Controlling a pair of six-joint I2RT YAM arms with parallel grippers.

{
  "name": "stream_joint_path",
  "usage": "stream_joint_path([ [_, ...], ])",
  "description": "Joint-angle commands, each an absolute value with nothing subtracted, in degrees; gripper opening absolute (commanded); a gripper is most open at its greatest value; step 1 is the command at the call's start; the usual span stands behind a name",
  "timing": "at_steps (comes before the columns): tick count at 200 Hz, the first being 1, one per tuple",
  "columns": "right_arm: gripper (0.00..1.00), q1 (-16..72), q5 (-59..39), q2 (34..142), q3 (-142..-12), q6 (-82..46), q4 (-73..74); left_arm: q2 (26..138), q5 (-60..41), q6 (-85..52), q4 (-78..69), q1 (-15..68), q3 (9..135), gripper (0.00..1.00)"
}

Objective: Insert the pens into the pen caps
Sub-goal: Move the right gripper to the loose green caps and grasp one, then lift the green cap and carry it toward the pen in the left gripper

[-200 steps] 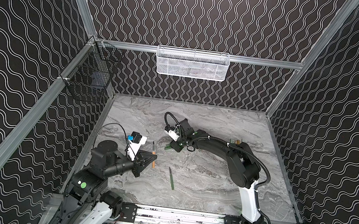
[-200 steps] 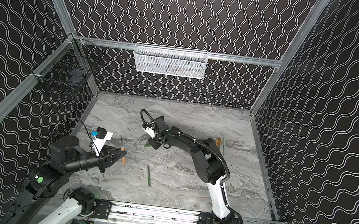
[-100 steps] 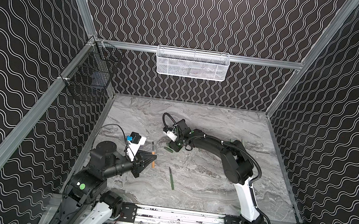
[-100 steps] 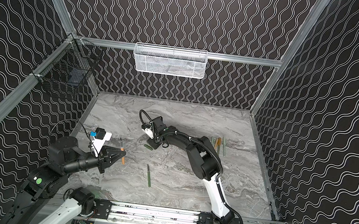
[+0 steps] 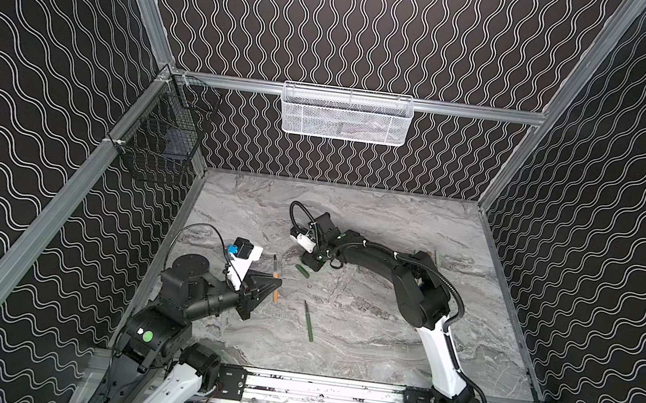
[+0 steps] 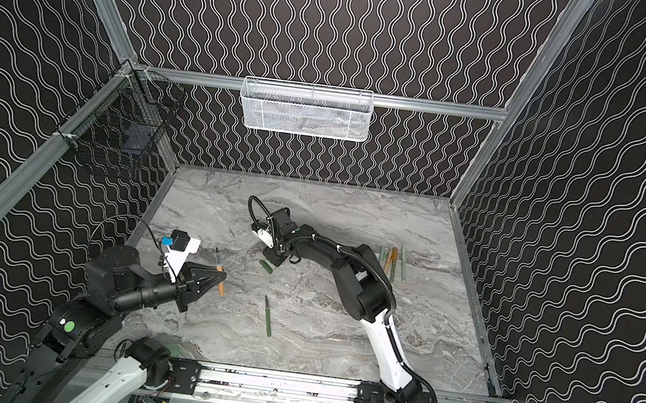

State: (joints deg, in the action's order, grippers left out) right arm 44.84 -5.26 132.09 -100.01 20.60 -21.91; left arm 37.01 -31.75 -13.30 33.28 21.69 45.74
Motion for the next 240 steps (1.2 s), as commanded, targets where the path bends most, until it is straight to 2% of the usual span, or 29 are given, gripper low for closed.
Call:
stream_joint_path([
  [1, 0.36, 45.04, -4.60, 132.71, -100.42, 21.62, -24.76, 37.17, -31.57, -12.57, 31.49, 21.59, 45.70, 0.00],
  [68, 0.13, 45.27, -5.71, 130.50, -98.31, 20.71, -25.38, 38.19, -32.43, -12.55, 31.30, 21.62, 45.81, 0.00],
  [122, 0.12, 42.90, -11.70, 122.86, -92.66, 14.89, -19.90, 38.47, -32.87, -12.66, 30.84, 21.54, 45.52, 0.00],
  [173, 0.12, 40.05, -16.98, 107.21, -77.79, 6.33, -8.53, 42.49, -36.96, -14.94, 24.75, 21.64, 43.48, 0.00],
  [240, 0.12, 38.22, -15.47, 88.14, -63.68, -2.41, -3.73, 48.85, -41.59, -21.29, 11.34, 21.70, 39.83, 0.00],
])
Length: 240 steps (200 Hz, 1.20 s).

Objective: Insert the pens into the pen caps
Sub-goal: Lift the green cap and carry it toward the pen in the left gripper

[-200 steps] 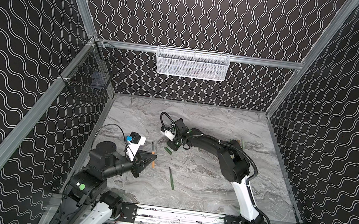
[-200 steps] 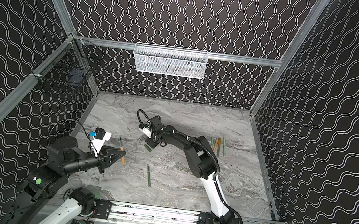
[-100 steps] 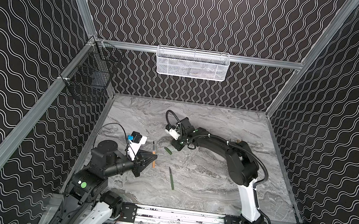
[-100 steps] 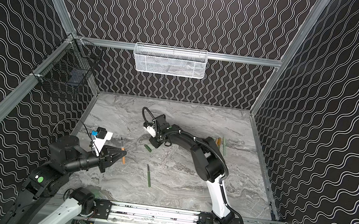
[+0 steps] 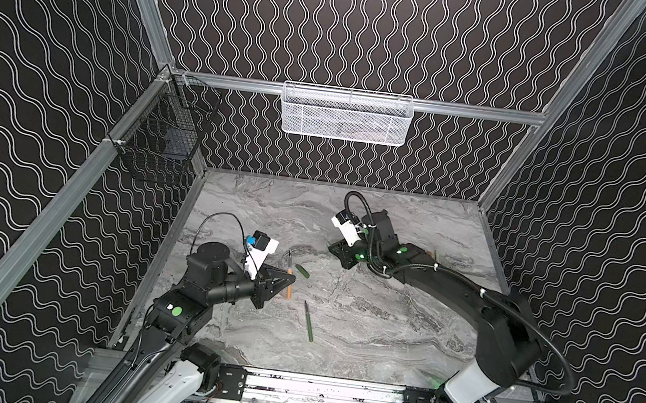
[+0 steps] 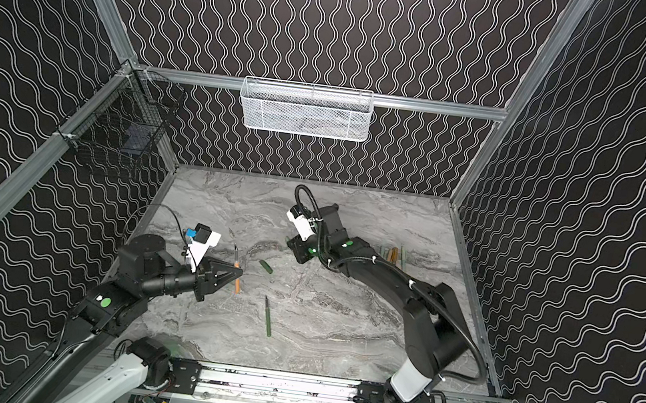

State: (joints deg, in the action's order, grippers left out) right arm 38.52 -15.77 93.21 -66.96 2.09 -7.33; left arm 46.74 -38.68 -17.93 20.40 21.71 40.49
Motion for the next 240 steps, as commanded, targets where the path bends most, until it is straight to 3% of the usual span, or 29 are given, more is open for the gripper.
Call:
stream_joint_path([
  [1, 0.12, 38.23, -15.47, 87.88, -63.48, -2.53, -3.66, 48.99, -41.67, -21.46, 11.21, 21.66, 39.74, 0.00],
  [47, 0.12, 37.78, -14.12, 76.03, -54.64, -9.73, -0.51, 53.53, -42.27, -26.80, -1.55, 23.78, 36.09, 0.00],
  [96, 0.13, 37.71, -13.28, 67.02, -46.46, -18.76, 8.01, 60.18, -37.45, -25.98, -10.92, 34.09, 33.57, 0.00],
  [156, 0.13, 37.53, -13.85, 61.80, -40.15, -29.14, 18.67, 62.30, -38.09, -25.89, -24.24, 39.34, 26.22, 0.00],
  [240, 0.14, 37.44, -24.17, 62.70, -37.11, -40.83, 33.92, 63.39, -37.36, -22.11, -21.29, 43.68, 27.01, 0.00],
])
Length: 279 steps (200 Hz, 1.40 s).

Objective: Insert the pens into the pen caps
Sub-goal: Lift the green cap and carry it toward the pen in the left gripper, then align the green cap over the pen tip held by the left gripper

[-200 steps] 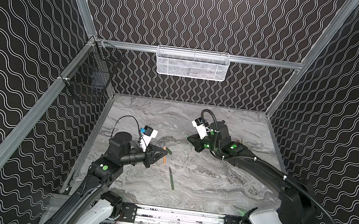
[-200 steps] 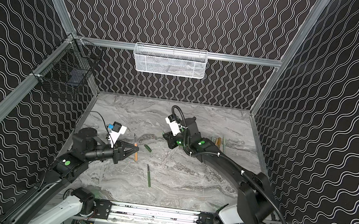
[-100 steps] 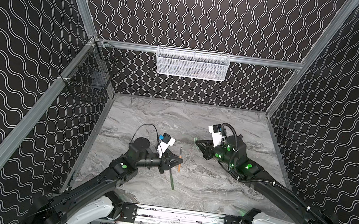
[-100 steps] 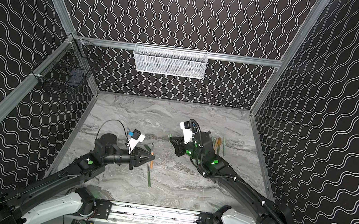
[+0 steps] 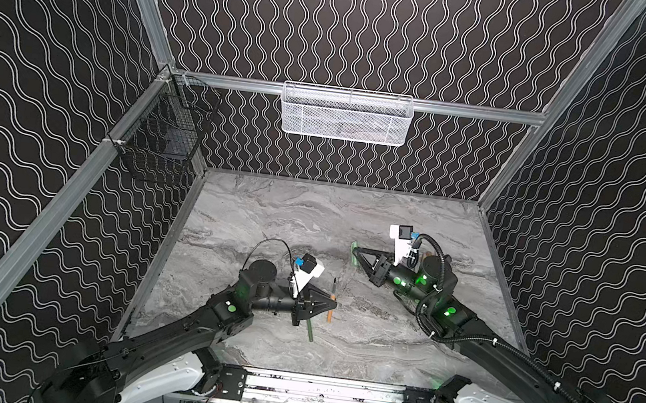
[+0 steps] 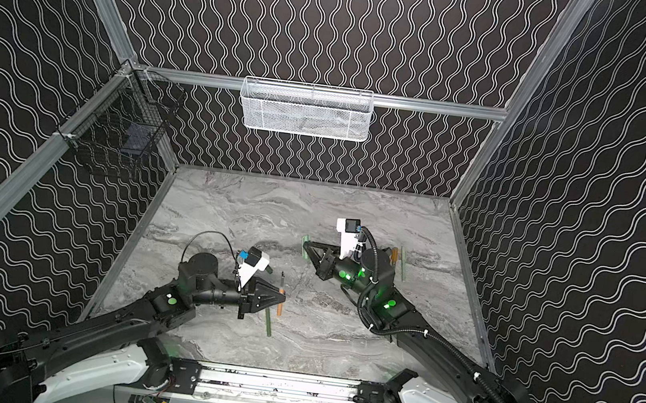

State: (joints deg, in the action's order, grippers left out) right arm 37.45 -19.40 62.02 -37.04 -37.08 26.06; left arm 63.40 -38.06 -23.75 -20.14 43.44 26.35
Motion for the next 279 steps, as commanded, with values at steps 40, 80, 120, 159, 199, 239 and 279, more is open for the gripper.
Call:
stream_joint_path([
  [40, 0.14, 37.87, -30.23, 63.94, -34.85, -41.59, 43.60, 63.71, -37.74, -22.16, -21.72, 43.68, 27.66, 0.00],
  [80, 0.14, 39.23, -32.86, 66.07, -33.25, -43.82, 51.80, 64.96, -38.58, -22.32, -22.51, 43.68, 28.21, 0.00],
  [120, 0.14, 40.86, -32.42, 66.51, -33.39, -42.94, 52.89, 65.13, -39.02, -22.24, -22.28, 43.68, 28.40, 0.00],
  [159, 0.14, 41.58, -32.87, 67.08, -33.60, -42.63, 53.65, 64.72, -38.55, -22.06, -21.73, 43.68, 28.55, 0.00],
  [199, 0.14, 42.23, -32.61, 67.50, -33.29, -41.97, 53.85, 63.28, -38.47, -22.02, -21.46, 43.73, 28.47, 0.00],
  [239, 0.14, 43.13, -32.45, 67.86, -33.48, -41.42, 53.47, 62.02, -37.56, -21.80, -20.79, 43.68, 28.30, 0.00],
  [279, 0.13, 43.65, -32.52, 67.94, -33.71, -41.12, 53.09, 61.50, -37.08, -21.72, -20.44, 43.68, 28.30, 0.00],
])
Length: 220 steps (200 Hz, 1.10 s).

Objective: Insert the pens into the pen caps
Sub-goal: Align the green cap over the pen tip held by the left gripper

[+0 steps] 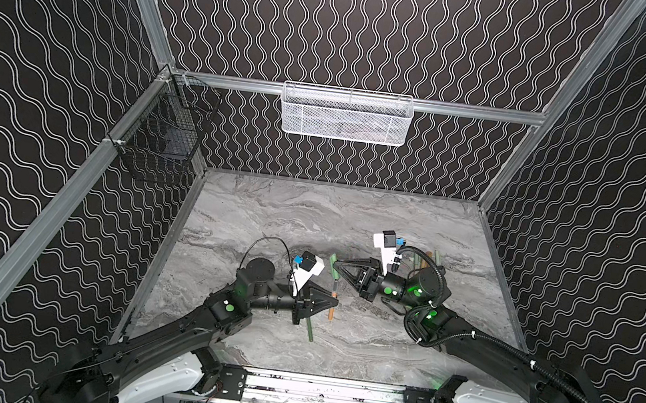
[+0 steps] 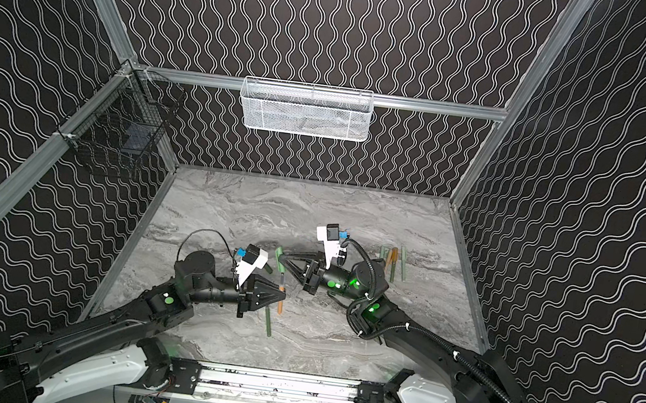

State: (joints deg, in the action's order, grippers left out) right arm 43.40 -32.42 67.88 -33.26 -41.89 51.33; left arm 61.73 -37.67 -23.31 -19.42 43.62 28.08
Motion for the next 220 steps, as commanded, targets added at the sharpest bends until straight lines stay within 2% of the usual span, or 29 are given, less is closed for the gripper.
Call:
stream_joint_path([
  [1, 0.13, 43.66, -32.48, 67.94, -33.68, -41.08, 53.09, 61.47, -36.99, -21.76, -20.46, 43.68, 28.30, 0.00],
  [126, 0.13, 45.02, -29.43, 68.83, -29.65, -45.37, 60.37, 57.85, -35.73, -20.83, -21.36, 43.59, 29.09, 0.00],
  [220, 0.15, 48.28, -22.90, 66.00, -27.35, -41.62, 55.56, 56.38, -35.91, -19.49, -21.25, 43.59, 31.53, 0.00],
])
